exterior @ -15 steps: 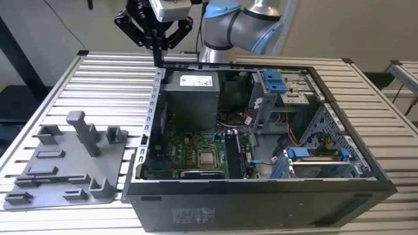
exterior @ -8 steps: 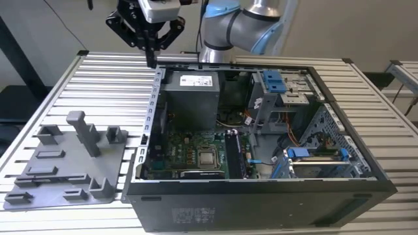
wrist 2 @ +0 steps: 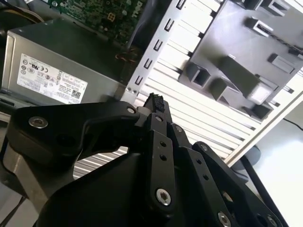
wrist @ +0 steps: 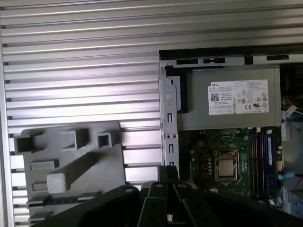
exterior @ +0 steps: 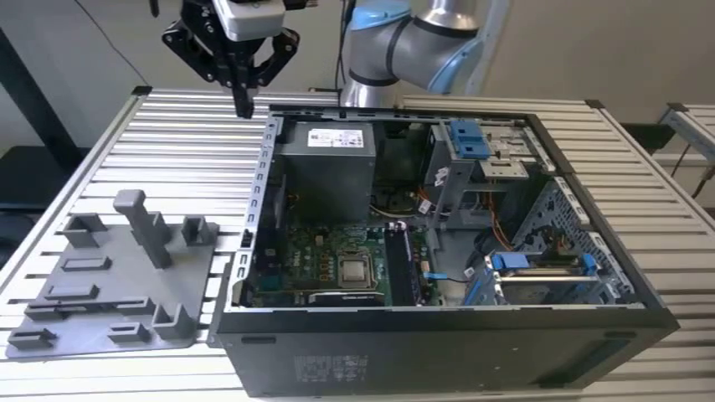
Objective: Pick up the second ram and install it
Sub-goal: 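Reach for the second ram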
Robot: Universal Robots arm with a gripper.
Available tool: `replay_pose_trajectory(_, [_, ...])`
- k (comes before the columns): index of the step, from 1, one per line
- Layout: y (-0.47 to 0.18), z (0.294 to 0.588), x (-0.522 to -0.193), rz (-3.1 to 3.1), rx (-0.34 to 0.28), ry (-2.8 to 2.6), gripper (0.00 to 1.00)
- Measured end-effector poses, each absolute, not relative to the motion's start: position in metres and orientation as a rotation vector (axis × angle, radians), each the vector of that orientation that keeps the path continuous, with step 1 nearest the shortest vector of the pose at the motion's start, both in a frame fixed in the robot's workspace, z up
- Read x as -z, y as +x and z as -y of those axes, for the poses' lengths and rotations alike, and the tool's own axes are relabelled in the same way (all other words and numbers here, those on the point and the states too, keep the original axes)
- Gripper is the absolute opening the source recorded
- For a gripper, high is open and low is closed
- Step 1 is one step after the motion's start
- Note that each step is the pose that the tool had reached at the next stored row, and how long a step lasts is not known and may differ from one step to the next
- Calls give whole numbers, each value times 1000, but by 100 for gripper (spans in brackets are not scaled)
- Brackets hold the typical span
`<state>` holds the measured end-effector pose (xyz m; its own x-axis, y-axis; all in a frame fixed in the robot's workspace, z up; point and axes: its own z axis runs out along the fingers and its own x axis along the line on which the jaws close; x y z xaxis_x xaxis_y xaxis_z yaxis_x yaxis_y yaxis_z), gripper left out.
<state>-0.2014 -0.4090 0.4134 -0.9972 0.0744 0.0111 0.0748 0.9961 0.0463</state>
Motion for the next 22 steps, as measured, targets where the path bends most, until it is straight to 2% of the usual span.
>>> replay_pose_trajectory(22, [-233,414,-412,3129,73,-117,11])
